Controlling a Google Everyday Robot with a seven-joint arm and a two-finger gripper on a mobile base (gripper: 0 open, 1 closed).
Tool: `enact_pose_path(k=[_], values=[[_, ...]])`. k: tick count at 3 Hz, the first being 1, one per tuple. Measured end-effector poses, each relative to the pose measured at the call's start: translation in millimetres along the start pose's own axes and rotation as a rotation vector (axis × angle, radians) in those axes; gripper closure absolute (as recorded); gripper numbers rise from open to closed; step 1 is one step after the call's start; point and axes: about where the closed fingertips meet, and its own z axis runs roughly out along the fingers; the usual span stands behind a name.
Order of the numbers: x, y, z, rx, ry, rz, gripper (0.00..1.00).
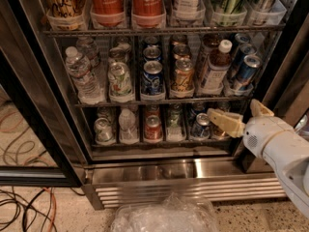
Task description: Pick redbull can from middle shelf of fridge
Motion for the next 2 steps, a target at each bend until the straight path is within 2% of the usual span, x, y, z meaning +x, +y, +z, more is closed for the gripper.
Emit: enact_pose_path(k=[1, 2], values=[[-11.8, -7.4, 2.4, 0.045, -0.049, -0.037, 0.35], [-20.4, -12.0, 5.5, 0.073, -0.085, -0.064, 0.35]])
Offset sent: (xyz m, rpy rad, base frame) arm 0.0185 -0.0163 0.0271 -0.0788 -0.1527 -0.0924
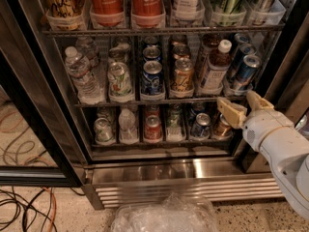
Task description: Pick redbull can from middle shelf of fridge
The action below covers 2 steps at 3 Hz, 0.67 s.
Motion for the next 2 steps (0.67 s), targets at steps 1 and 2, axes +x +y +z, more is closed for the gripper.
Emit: enact_pose_path(k=[1, 2], values=[[-10.0, -9.9, 10.9, 0.039, -0.052, -0.025, 0.34], [-12.8, -19.6, 21.6, 0.077, -0.088, -0.036, 0.35]])
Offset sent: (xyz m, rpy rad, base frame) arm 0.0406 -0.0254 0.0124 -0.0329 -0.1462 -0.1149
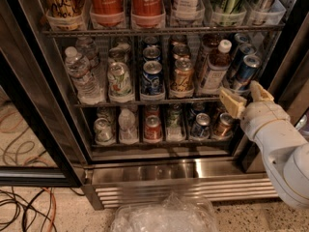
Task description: Pick redbull can from middle shelf of fridge
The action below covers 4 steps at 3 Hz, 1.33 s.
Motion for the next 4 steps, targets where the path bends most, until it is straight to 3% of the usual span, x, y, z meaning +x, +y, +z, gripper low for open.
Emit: enact_pose_path(k=[2, 4], values=[[6.6, -19.2, 17.2, 0.074, -0.029, -0.013, 0.37], [14.5, -29.7, 37.1, 0.097, -0.022, -0.013, 0.36]])
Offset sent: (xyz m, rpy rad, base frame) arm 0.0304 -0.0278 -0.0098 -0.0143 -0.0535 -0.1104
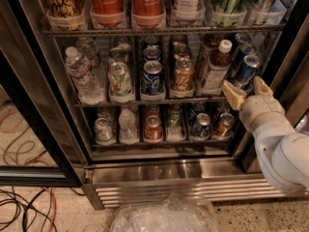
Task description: Pick redbull can from middle shelf of fridge
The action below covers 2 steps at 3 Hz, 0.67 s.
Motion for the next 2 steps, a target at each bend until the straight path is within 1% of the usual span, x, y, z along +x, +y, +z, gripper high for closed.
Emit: enact_pose_path(k=[2], values=[[0.5, -16.3, 11.2, 0.044, -0.007, -0.021, 0.39]])
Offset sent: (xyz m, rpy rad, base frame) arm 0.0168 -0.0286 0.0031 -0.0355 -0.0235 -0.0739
